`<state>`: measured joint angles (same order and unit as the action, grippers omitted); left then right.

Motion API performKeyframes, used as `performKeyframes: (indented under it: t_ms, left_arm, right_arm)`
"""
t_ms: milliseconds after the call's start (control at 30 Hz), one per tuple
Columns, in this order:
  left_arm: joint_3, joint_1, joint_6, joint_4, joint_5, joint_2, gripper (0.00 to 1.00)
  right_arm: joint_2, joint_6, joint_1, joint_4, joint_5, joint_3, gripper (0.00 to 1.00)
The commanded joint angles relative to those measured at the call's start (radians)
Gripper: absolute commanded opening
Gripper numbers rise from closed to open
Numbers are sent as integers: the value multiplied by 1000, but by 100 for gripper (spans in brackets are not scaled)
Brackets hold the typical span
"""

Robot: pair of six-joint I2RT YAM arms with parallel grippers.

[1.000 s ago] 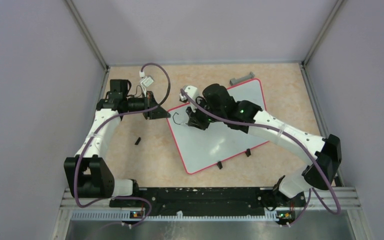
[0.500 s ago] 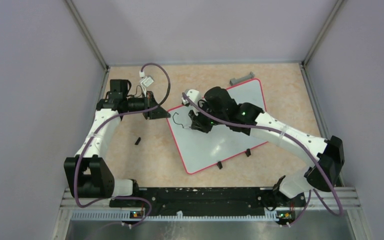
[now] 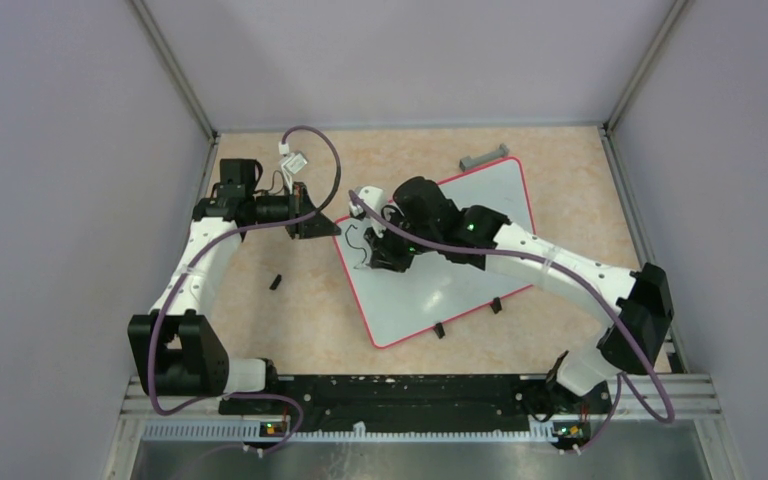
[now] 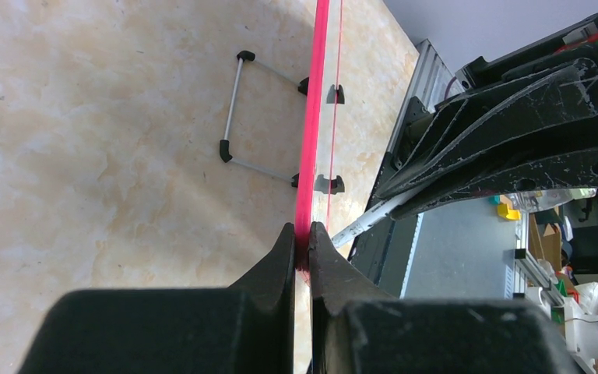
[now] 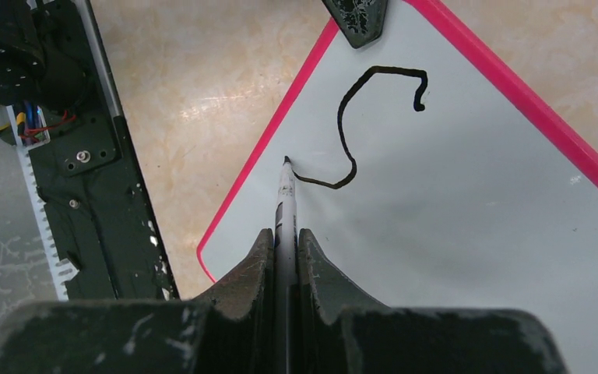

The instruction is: Write a sentence on the whiteboard

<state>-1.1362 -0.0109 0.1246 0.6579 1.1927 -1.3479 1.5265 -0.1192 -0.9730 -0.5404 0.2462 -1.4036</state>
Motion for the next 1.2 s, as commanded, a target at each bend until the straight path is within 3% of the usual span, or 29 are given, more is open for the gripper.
performKeyframes:
  t_ms: [0, 467, 1167]
  left_arm:
    - [0, 0, 16, -21, 25, 17, 0]
    - [3, -1, 25, -17, 24, 23, 0]
    - [2, -1, 30, -11, 21, 23, 0]
  right_arm:
    - [11, 6, -5, 35, 5, -61, 0]
    - [-113, -8, 76, -20, 50, -62, 0]
    - [-30, -5, 92, 1, -8, -103, 0]
